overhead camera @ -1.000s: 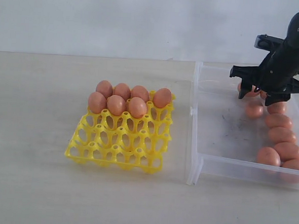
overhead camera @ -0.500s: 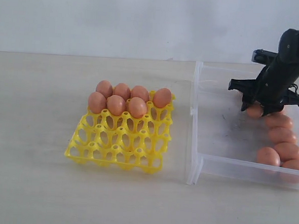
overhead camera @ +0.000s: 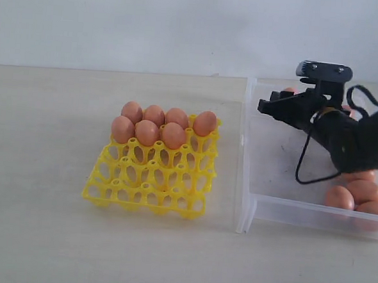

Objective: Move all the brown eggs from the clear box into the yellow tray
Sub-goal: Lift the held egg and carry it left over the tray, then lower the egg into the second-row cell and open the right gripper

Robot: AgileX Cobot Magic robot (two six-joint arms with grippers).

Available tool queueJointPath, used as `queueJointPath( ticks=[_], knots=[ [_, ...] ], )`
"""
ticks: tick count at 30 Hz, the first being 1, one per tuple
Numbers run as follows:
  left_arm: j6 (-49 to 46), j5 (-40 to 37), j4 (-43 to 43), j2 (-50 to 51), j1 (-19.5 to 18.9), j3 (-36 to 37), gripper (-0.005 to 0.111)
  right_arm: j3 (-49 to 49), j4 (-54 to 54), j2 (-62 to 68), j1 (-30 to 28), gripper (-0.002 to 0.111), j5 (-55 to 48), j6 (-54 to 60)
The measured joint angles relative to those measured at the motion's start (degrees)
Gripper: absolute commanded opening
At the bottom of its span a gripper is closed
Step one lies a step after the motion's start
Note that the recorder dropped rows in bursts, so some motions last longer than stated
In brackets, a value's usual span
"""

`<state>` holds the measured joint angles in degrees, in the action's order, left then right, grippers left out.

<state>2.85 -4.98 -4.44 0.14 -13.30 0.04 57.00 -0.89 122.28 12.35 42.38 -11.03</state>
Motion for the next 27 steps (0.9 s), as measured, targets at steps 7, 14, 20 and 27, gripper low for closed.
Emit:
queueJointPath(
  ticks=[7, 14, 20, 27],
  knots=[
    [0.00, 0.00, 0.00, 0.00, 0.00, 0.00, 0.004, -10.37, -16.74, -0.29, 0.11, 0.000, 24.94, -6.69],
    [0.00, 0.00, 0.00, 0.00, 0.00, 0.00, 0.004, -10.03, -37.34, -0.29, 0.21, 0.000, 26.44, -12.63],
    [0.00, 0.00, 0.00, 0.00, 0.00, 0.00, 0.004, -8.98, -42.62, -0.29, 3.27, 0.000, 26.44, -13.53],
    [0.00, 0.00, 0.00, 0.00, 0.00, 0.00, 0.004, -4.23, -41.97, -0.29, 10.58, 0.000, 25.91, -11.60]
  ],
)
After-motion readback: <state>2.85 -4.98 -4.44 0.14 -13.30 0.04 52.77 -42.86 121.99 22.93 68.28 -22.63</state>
